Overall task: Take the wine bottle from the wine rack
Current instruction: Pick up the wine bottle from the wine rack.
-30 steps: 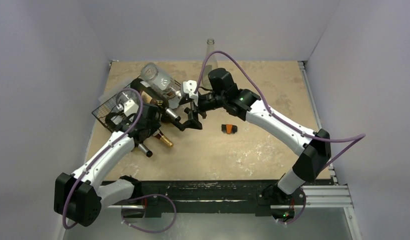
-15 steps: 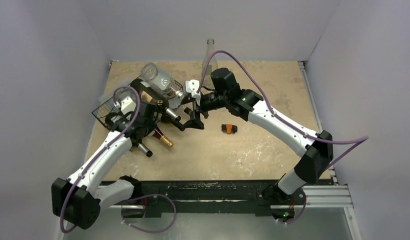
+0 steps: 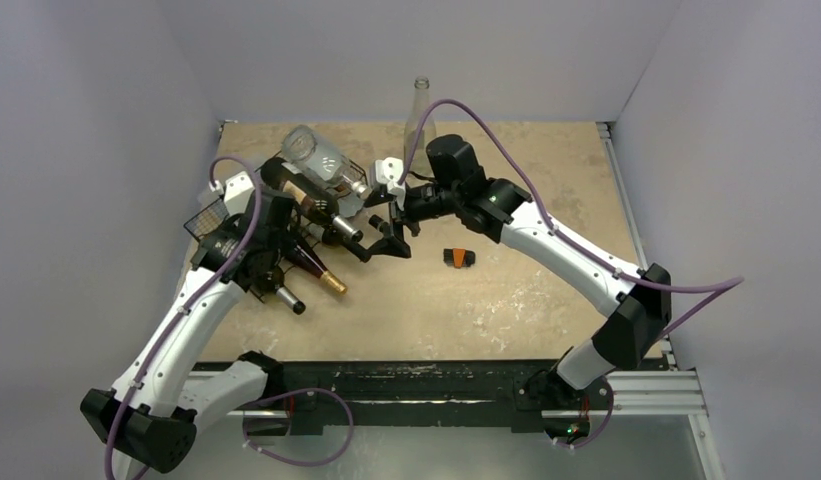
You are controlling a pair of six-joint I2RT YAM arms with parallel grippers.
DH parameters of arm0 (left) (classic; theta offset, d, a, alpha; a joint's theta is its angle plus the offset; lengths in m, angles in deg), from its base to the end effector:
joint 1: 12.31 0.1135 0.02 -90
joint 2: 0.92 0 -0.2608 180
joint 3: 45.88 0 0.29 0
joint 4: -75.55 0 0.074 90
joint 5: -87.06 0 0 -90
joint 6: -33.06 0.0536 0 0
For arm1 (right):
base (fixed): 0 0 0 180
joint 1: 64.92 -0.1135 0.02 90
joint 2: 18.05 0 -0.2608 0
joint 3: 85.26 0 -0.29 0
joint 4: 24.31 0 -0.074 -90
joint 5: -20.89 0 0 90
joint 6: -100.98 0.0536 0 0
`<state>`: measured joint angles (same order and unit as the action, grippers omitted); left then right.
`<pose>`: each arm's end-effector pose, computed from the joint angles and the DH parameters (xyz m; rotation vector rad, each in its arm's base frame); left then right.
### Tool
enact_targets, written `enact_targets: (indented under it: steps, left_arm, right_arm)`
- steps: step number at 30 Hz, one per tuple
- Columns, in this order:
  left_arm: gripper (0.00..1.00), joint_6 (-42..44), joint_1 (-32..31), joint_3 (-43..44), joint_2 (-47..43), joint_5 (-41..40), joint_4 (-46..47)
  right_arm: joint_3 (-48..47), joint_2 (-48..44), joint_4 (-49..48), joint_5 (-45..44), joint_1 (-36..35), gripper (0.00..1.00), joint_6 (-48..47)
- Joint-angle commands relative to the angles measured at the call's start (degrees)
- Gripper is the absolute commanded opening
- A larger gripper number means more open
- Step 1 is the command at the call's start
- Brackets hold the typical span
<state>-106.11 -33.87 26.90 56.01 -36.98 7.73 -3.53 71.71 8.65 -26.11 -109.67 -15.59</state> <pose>0.2246 -0.0565 0.3180 -0.7749 2.1491 0.1140 0.2646 0.3137 0.3704 -1.5271 1.2864 0.9497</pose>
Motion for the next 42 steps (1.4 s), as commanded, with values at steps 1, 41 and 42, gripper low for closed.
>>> enact_targets:
  steps: [1,41,42]
  left_arm:
    - [0.0,5.93,-0.15,7.66,0.75,-4.56,-0.42]
    - [0.0,26.95,0.28,26.86,7.65,-7.26,-6.35]
    - [0.0,27.13,0.29,26.9,7.59,-7.14,-6.35]
  right_arm:
    - [0.45,-2.83,-1.66,0.85,0.37,0.99,0.82]
    - [2.99,-4.88,-2.01,0.94,0.55,0.99,1.06]
    - [3.06,-4.82,-1.98,0.92,0.57,0.99,1.08]
